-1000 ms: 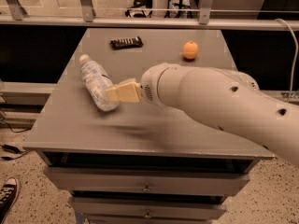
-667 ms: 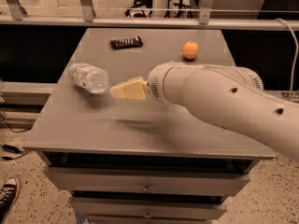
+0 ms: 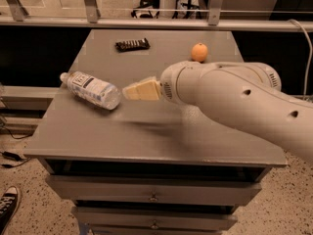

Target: Knock blue plastic bottle over

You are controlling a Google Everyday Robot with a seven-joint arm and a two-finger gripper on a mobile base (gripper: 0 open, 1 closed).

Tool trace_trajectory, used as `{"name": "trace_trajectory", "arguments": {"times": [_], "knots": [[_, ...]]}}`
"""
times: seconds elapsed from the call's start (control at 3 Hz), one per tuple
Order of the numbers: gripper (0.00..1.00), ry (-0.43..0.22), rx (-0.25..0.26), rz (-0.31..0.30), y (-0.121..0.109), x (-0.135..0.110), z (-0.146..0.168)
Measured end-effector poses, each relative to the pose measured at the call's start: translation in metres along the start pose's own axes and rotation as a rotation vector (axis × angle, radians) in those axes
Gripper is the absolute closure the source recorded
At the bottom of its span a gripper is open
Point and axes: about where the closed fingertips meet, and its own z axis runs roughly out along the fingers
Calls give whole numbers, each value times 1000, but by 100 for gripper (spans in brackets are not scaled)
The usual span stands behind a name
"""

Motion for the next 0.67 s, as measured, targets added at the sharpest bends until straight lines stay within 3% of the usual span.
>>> {"name": "trace_trajectory", "arguments": {"times": [0.67], "knots": [[0, -49, -57, 7, 7, -28, -3]]}}
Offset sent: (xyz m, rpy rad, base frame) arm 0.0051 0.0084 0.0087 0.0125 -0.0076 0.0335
